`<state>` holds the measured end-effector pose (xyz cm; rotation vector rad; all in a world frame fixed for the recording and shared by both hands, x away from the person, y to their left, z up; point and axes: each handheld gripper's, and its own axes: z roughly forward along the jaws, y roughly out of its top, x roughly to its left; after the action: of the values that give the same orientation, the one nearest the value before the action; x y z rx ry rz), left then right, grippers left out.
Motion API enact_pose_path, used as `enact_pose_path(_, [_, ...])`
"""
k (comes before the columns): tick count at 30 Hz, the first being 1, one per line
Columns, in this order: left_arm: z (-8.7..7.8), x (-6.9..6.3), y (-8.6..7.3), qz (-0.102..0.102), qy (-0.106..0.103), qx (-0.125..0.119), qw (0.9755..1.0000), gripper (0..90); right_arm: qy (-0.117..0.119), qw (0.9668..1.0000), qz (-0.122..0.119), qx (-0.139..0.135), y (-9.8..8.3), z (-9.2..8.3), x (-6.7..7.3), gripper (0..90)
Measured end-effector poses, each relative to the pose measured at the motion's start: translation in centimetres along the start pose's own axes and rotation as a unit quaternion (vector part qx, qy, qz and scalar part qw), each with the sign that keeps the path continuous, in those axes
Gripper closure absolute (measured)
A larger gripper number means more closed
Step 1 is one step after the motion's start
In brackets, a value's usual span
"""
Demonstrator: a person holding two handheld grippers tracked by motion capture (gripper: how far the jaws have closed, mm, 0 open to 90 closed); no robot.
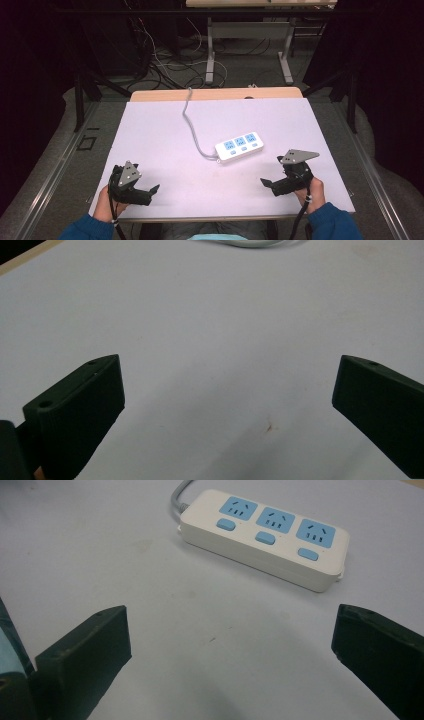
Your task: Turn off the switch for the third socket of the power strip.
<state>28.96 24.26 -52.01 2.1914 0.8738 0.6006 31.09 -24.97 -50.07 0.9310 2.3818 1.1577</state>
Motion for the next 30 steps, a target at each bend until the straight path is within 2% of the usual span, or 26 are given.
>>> enact_pose_path(6, [-0.1,0.0,0.0,0.006,0.006,0.002,1.0000,0.2,-0.006,1.0000,0.001,-0.001,0.3,0.2,-0.5,1.8])
enact_pose_path(7, [0.0,0.0,0.0,0.001,0.002,0.000,1.0000,0.2,-0.005,1.0000,0.006,-0.001,0.5,0.2,-0.6,1.8])
enact_pose_path(14, [0.0,0.0,0.0,0.003,0.002,0.004,1.0000,0.2,-0.010,0.9999,0.007,0.000,1.0,0.9,-1.1,1.8])
enact_pose_path(18, [-0.1,0.0,0.0,0.010,0.008,0.004,0.9999,0.2,-0.010,0.9999,0.012,0.000,1.2,1.0,-1.5,1.7])
enact_pose_path(20, [0.0,0.0,0.0,0.005,0.003,0.003,1.0000,0.2,-0.015,0.9998,0.013,-0.003,1.3,1.2,-1.6,1.7])
enact_pose_path(30, [0.0,0.0,0.0,0.005,0.004,0.004,1.0000,0.2,-0.024,0.9994,0.023,-0.006,1.9,1.3,-2.6,1.7])
